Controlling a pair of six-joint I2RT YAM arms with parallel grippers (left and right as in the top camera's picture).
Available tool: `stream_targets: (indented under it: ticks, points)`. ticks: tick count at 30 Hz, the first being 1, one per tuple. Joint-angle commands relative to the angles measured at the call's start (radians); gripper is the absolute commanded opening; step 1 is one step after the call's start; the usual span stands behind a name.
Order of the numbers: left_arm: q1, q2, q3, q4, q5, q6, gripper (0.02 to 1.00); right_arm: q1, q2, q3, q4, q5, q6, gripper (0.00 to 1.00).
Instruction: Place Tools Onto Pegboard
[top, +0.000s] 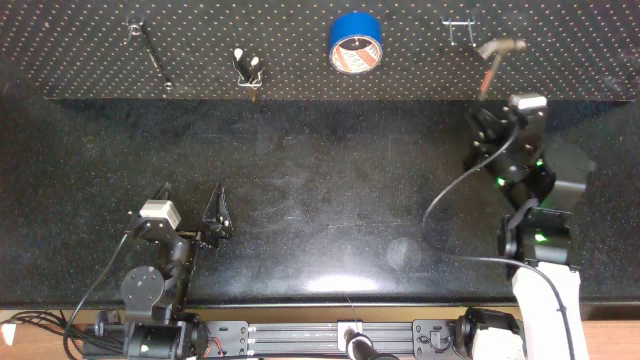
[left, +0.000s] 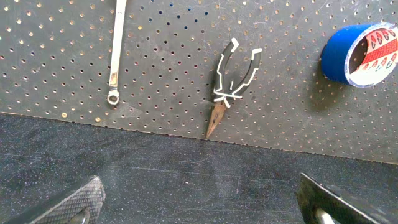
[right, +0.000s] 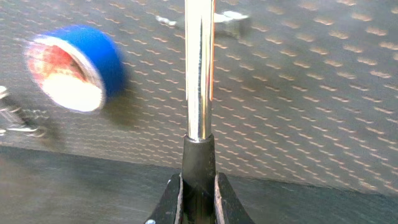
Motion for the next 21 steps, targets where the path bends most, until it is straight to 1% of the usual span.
stream_targets:
  ticks: [1, 2, 3, 8, 12, 19, 21]
  points:
    - [0.0, -0.008, -0.002, -0.006, 0.011, 0.002, 0.996, 0.096, 0.018, 0.003, 0.035, 0.024, 0.156, 0.075]
    - [0.0, -0.008, -0.002, -0.006, 0.011, 0.002, 0.996, 0.109, 0.028, 0.003, 0.039, 0.051, 0.158, 0.075]
    - [0.0, -0.008, -0.002, -0.006, 0.011, 0.002, 0.996, 0.122, 0.05, 0.003, 0.059, 0.058, 0.158, 0.075]
    - [0.0, -0.008, -0.002, -0.006, 0.011, 0.002, 0.996, 0.117, 0.117, 0.008, 0.069, 0.068, 0.145, 0.075]
    - [0.0, -0.008, -0.002, -0.006, 0.011, 0.002, 0.996, 0.117, 0.159, 0.047, 0.069, 0.068, 0.052, 0.075]
    - [0.0, -0.008, -0.002, -0.006, 0.011, 0.002, 0.996, 0.117, 0.262, 0.085, 0.1, 0.068, 0.034, 0.073]
    - [0.0, -0.008, -0.002, -0.006, 0.011, 0.002, 0.996, 0.117, 0.283, 0.089, 0.101, 0.072, -0.015, 0.073]
